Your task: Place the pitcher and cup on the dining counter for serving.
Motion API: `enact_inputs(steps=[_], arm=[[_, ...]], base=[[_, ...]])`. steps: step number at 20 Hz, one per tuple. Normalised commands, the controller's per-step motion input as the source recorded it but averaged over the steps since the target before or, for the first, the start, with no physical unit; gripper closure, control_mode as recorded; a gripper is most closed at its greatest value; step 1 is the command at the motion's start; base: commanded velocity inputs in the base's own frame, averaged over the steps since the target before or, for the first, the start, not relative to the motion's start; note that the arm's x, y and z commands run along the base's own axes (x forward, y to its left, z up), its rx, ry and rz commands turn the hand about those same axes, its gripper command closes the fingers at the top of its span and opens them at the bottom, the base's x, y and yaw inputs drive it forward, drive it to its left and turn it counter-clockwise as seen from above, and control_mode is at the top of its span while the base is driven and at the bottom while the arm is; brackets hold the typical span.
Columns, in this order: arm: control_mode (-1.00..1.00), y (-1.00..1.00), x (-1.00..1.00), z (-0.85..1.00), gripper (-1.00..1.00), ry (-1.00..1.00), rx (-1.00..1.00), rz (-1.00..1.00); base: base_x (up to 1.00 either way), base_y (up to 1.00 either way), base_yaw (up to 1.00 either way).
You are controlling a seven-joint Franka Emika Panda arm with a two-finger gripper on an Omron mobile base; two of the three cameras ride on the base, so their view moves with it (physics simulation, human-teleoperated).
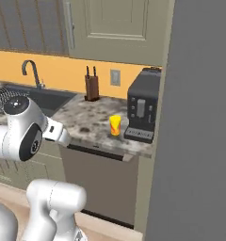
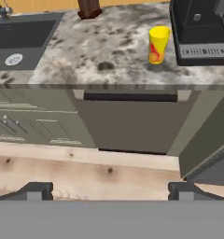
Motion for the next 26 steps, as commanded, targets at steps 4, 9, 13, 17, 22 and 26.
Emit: enact_inputs(steps=[4, 9, 13, 17, 22, 26], arm=[[1.0, 0.0, 0.0, 0.0, -1.0, 0.0, 0.0, 0.0], [1.0, 0.0, 0.0, 0.0, -1.0, 0.0, 0.0, 0.0], [1.0, 0.0, 0.0, 0.0, -1.0, 0.0, 0.0, 0.0], [1.0, 0.0, 0.0, 0.0, -1.0, 0.0, 0.0, 0.0], [1.0, 0.0, 0.0, 0.0, -1.0, 0.0, 0.0, 0.0], [1.0, 0.0, 0.0, 0.0, -1.0, 0.0, 0.0, 0.0]], base=[[0.8, -0.25, 0.0], [0.62, 0.02, -0.03], [0.44, 0.24, -0.24], [0.18, 0.4, -0.39], [0.2, 0.09, -0.23], [0.32, 0.1, -0.03]])
